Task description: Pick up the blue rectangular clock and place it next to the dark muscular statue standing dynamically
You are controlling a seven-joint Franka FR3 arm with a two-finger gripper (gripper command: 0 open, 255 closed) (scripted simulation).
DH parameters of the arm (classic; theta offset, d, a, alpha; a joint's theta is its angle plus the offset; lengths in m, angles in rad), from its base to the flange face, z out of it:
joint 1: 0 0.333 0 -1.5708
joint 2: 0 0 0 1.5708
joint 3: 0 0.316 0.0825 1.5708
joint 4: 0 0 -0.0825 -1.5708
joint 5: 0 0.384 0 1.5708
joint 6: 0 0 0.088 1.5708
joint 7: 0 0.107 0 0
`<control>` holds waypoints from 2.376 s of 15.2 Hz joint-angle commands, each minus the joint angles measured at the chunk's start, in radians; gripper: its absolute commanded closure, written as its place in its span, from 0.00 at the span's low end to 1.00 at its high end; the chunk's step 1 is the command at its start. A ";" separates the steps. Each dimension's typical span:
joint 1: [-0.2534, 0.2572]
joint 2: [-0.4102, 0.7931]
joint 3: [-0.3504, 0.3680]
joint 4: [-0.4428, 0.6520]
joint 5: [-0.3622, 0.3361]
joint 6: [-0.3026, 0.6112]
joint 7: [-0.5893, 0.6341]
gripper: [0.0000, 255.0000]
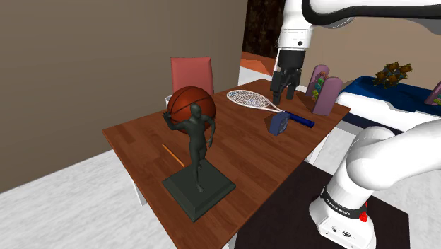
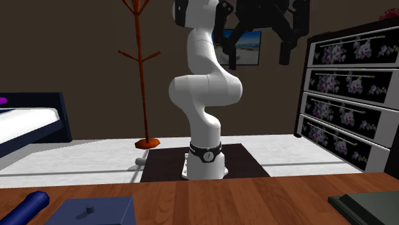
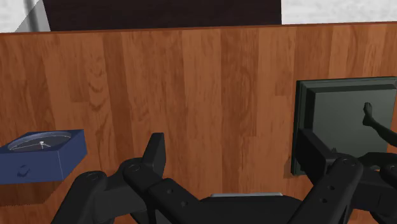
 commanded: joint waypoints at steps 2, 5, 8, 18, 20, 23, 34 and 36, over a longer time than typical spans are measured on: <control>-0.017 0.013 -0.001 -0.015 -0.004 0.033 0.023 0.00; -0.070 0.056 -0.004 -0.054 -0.017 0.129 0.093 0.00; -0.122 0.102 -0.010 -0.089 -0.032 0.224 0.163 0.00; -0.300 0.272 -0.047 -0.172 -0.091 0.528 0.399 0.00; -0.336 0.307 -0.057 -0.185 -0.104 0.585 0.447 0.00; -0.390 0.360 -0.074 -0.202 -0.126 0.670 0.520 0.00; -0.423 0.463 -0.087 -0.263 -0.138 0.843 0.565 0.00; -0.423 0.463 -0.087 -0.263 -0.138 0.843 0.565 0.00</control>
